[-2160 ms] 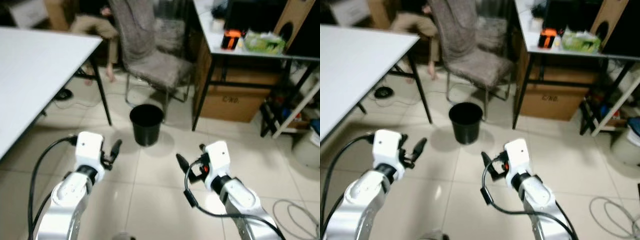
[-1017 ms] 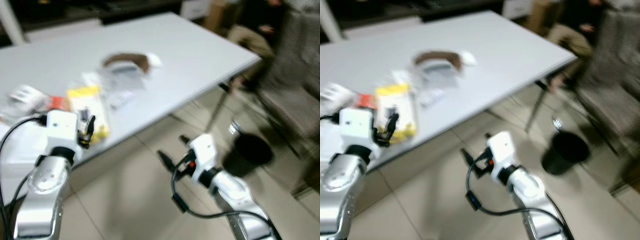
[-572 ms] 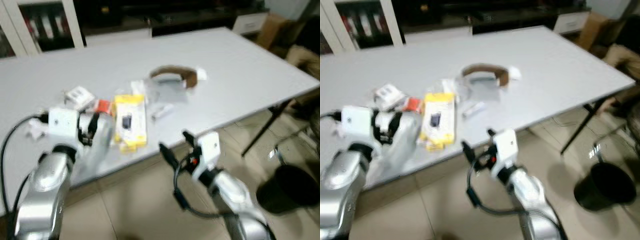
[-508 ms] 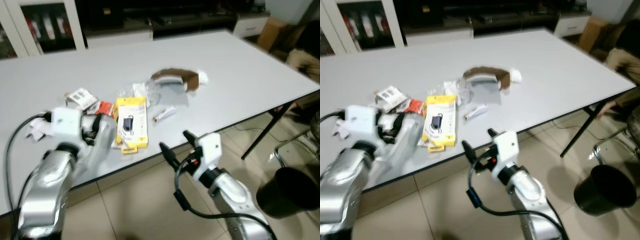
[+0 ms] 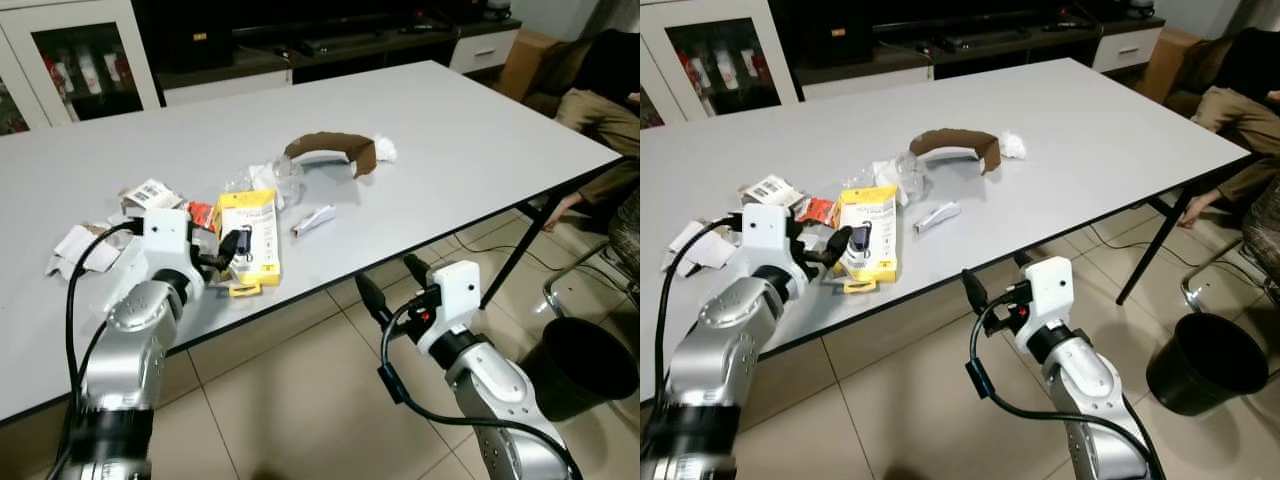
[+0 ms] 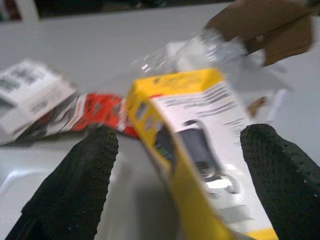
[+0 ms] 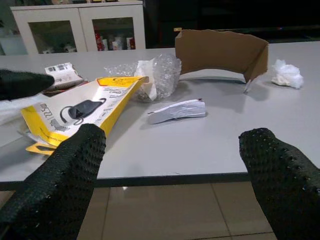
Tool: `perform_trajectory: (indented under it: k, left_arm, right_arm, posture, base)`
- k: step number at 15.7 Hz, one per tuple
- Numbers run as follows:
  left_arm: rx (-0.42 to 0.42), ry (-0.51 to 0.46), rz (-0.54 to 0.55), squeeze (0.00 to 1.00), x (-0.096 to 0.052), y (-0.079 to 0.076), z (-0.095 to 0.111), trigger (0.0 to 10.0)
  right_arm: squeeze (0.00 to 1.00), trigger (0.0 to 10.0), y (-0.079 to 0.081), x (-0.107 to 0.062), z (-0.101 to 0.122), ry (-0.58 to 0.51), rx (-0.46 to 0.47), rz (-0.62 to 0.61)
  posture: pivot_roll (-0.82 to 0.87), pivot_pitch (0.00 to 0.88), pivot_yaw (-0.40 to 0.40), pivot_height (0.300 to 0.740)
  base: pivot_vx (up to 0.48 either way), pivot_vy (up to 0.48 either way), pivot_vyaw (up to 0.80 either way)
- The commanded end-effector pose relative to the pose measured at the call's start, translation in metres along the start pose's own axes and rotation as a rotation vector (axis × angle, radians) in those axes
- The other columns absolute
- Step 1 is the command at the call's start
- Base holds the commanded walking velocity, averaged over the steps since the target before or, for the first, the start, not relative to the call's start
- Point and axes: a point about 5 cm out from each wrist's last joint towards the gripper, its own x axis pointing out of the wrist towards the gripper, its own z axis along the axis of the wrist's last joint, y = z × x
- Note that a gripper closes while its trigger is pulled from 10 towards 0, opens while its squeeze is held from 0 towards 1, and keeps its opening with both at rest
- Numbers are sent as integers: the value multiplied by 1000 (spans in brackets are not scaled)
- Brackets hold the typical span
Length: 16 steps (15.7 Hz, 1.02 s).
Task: Picking trash to rubbish bin
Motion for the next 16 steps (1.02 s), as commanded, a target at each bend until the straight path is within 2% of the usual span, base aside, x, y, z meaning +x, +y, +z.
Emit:
perform_trajectory:
  k: [1, 3, 6, 10, 11, 12, 13, 14, 16]
  left_arm:
    - [-20, -3, 12, 1000, 4, 3, 1, 10000]
    - [-64, 3, -8, 1000, 18, 8, -2, 10000]
    - [-146, 2, -92, 1000, 28, 2, 0, 10000]
    - [-120, 46, -132, 1000, 38, 2, -3, 10000]
    - [-117, 49, -159, 98, 39, 1, -3, 10000]
    - [-104, 57, -188, 0, 39, -1, -4, 10000]
    - [-93, 69, -194, 0, 40, -1, -6, 6824]
    - [-85, 83, -197, 0, 40, -1, -8, 0]
    - [-80, 108, -207, 0, 39, 0, -13, 0]
  right_arm:
    - [0, 10000, 0, 1, 7, -16, -3, 4]
    - [0, 10000, 2, 0, 9, -10, -3, 17]
    - [0, 10000, 3, -3, 10, -3, 7, 21]
    - [0, 10000, 5, -7, 9, 18, 13, 18]
    - [0, 10000, 5, -8, 8, 22, 14, 15]
    - [0, 10000, 5, -7, 9, 23, 17, 11]
    - [0, 10000, 5, -8, 8, 27, 18, 11]
    - [0, 10000, 7, -7, 7, 30, 19, 14]
    - [0, 10000, 9, -7, 6, 33, 20, 18]
  posture:
    - [-36, 70, -25, 740]
    - [-54, 102, -36, 740]
    - [-64, 122, -43, 740]
    - [-72, 135, -31, 740]
    - [-72, 135, -31, 740]
    - [-68, 141, -30, 740]
    - [-66, 135, -29, 740]
    - [-66, 137, -28, 740]
    - [-70, 132, -24, 740]
  base:
    - [0, 0, 0]
    - [0, 0, 0]
    - [0, 0, 0]
    - [0, 0, 0]
    - [0, 0, 0]
    - [0, 0, 0]
    - [0, 0, 0]
    - [0, 0, 0]
    - [0, 0, 0]
